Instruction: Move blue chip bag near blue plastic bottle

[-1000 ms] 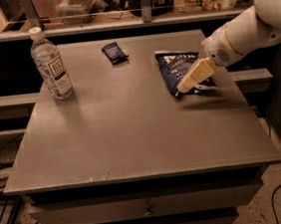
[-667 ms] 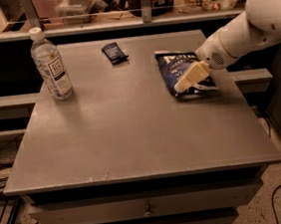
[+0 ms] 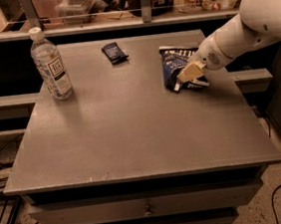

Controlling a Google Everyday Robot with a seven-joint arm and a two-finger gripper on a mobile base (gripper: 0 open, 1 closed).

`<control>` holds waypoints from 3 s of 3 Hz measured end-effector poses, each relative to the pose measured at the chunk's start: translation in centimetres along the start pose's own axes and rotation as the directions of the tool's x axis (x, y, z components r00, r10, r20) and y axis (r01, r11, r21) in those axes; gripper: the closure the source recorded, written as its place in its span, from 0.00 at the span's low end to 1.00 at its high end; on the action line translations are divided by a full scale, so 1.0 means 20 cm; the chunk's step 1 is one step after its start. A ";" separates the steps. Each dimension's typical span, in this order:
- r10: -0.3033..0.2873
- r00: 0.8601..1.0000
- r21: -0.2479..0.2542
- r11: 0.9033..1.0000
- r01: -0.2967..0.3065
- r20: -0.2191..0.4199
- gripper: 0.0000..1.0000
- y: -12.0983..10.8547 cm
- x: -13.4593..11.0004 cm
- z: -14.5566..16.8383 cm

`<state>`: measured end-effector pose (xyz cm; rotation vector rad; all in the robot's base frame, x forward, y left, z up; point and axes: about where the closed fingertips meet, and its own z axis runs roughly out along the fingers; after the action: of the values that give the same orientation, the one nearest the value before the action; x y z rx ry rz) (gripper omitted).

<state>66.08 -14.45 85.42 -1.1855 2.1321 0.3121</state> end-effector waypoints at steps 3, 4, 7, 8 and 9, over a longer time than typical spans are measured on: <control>-0.210 0.963 -0.048 0.974 0.221 0.169 1.00 0.27 -0.58 -0.16; -0.244 0.932 -0.126 0.950 0.285 0.270 1.00 0.50 -0.79 -0.13; -0.242 0.920 -0.218 0.923 0.316 0.307 1.00 0.68 -0.86 0.03; -0.240 0.920 -0.256 0.911 0.324 0.311 0.82 0.76 -0.86 0.17; -0.207 0.926 -0.295 0.906 0.304 0.317 0.50 0.83 -0.85 0.32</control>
Offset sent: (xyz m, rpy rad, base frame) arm -0.0101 0.0820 0.1151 0.0286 -0.1930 0.2174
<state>61.33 9.31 90.01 -1.5034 1.6928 0.7048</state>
